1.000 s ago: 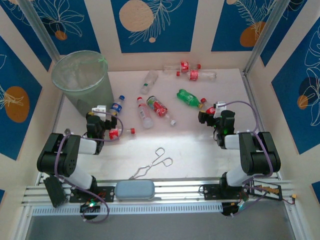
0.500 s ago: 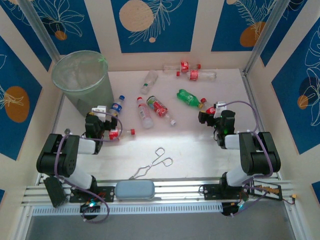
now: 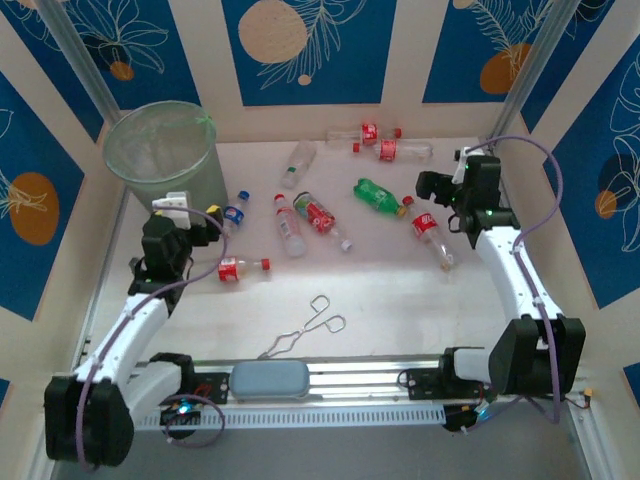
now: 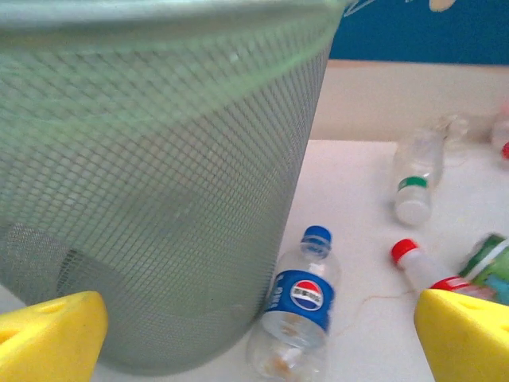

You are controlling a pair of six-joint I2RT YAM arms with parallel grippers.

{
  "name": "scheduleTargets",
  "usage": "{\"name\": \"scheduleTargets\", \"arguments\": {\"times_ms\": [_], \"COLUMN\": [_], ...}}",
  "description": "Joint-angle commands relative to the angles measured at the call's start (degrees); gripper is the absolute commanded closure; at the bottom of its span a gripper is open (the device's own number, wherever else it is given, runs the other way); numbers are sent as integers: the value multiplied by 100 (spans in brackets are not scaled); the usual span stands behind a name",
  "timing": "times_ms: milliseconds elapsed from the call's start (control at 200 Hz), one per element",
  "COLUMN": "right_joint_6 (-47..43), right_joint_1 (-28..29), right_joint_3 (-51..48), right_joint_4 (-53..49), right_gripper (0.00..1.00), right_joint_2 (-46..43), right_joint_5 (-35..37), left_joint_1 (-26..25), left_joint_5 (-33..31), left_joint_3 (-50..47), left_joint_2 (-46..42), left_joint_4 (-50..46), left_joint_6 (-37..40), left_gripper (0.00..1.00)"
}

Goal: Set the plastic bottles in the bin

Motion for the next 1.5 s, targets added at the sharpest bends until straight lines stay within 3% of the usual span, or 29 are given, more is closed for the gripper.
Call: {"name": "scheduleTargets", "arguments": {"times_ms": [0, 95, 290, 510, 615, 850, 1125, 1275, 1491], "right_joint_6": [302, 320, 243, 176, 387, 508, 518, 521, 353], "right_joint_1": [-55, -246, -390, -372, -448, -445, -364, -260, -303], "right_joint_3": [195, 117, 17, 98, 62, -72, -145, -76, -36], "right_joint_4": [-2443, -2479, -2217, -2255, -2174, -2035, -2021, -2215, -2349], "right_gripper": [0, 1, 1, 1, 0, 11, 40, 45, 51], "right_joint_2": [211, 429, 1197, 1909, 2174, 2542, 2432, 2182, 1349], "right_joint_5": [163, -222, -688, -31, 17, 26, 55, -57, -1361], "left_joint_1": [-152, -429, -1572, -2264, -2398, -2569, -2634, -2700, -2780], "left_joint_5": [282, 767, 509, 862, 1003, 1215, 1336, 1447, 1866], "left_joint_3": [528, 881, 1471, 1505, 1434, 1478, 1833, 1978, 2052], "left_joint_2": [-208, -216, -81, 210, 440, 1123, 1620, 1789, 2151], "left_joint_4": [-2033, -2631, -3271, -2740, -2213, -1319, -1065, -942, -389], "left_joint_6": [-1137, -1527, -1955, -2827, -3086, -3486, -3651, -3796, -4058], "left_gripper": [1, 0, 0, 0, 1, 2, 3, 4, 3]}}
